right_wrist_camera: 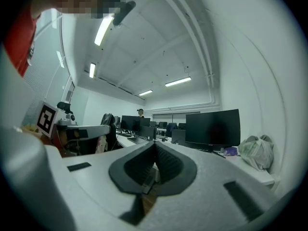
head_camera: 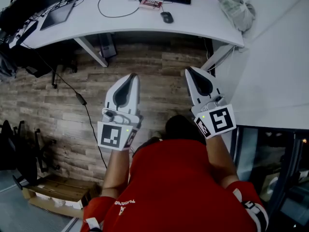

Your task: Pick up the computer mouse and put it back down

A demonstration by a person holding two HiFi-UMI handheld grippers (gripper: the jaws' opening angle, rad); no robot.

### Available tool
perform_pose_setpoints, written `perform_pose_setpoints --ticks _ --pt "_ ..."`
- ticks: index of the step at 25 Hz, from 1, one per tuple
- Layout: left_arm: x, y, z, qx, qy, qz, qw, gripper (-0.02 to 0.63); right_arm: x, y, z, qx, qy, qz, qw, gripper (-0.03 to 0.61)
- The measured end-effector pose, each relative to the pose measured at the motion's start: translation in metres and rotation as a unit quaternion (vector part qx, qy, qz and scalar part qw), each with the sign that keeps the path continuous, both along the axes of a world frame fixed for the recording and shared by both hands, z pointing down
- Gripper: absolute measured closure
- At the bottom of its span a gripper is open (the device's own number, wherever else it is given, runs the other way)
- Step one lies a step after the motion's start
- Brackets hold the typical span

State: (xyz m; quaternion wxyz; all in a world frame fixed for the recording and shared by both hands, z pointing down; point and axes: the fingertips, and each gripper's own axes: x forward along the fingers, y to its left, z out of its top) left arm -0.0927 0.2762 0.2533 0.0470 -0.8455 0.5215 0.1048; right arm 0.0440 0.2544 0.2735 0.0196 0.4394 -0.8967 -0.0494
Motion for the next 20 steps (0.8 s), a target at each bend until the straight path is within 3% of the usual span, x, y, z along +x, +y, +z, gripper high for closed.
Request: perform_pose_setpoints --ticks 9,20 --pt "-0.01 -0.077 0.011 -0.007 -0.011 -0.007 0.9999 0.604 -0.014 -0.078 0.011 0.002 -0.004 -0.01 1.0 0.574" --pt "-0.009 -0.25 0.017 -0.017 -0.023 -0.026 0.9992 0.604 -0.013 -0.251 0.027 -0.013 0.012 -0.008 1.0 0.574"
